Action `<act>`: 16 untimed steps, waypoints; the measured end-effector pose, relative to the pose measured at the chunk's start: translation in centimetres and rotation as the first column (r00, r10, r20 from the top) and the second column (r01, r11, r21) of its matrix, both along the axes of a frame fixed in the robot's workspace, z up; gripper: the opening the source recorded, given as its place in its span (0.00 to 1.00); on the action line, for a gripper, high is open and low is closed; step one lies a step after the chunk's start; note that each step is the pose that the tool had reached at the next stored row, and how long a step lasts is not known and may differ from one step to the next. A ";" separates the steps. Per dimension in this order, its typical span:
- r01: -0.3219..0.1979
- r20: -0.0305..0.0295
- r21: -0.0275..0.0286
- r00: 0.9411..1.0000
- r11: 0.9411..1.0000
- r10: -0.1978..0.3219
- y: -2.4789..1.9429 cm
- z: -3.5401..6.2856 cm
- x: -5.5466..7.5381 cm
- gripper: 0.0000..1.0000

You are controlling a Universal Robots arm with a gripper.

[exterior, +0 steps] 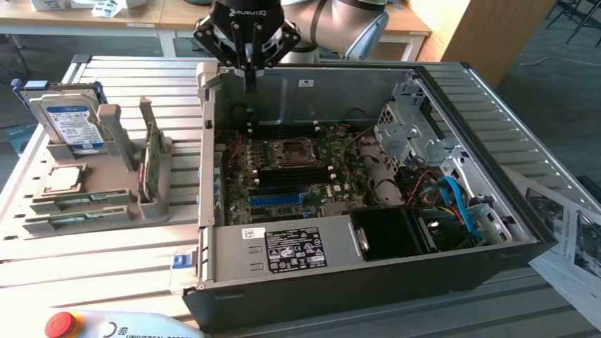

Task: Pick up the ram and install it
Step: 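Reach for the ram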

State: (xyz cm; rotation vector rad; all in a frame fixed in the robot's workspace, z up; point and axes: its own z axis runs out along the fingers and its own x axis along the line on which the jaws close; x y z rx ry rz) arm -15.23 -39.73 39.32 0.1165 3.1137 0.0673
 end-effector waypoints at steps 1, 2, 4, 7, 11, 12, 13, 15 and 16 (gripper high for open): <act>0.000 0.000 0.000 1.000 1.000 0.000 0.01 0.00 -0.1 0.10; 0.000 0.000 0.000 1.000 1.000 0.000 0.02 0.00 -0.2 0.10; 0.000 0.000 0.000 1.000 1.000 0.000 0.05 0.00 -0.5 0.10; 0.000 0.000 0.000 1.000 1.000 0.000 0.07 0.00 -0.7 0.10; 0.000 0.000 0.000 1.000 1.000 0.000 0.09 0.00 -1.1 0.10; 0.000 0.000 0.000 1.000 1.000 0.000 0.10 0.00 -1.2 0.10; 0.000 0.000 0.000 1.000 1.000 0.000 0.10 0.00 -1.3 0.10; 0.000 0.000 0.000 1.000 1.000 0.000 0.11 0.00 -1.5 0.10; 0.000 0.000 0.000 1.000 1.000 0.000 0.11 0.00 -1.6 0.10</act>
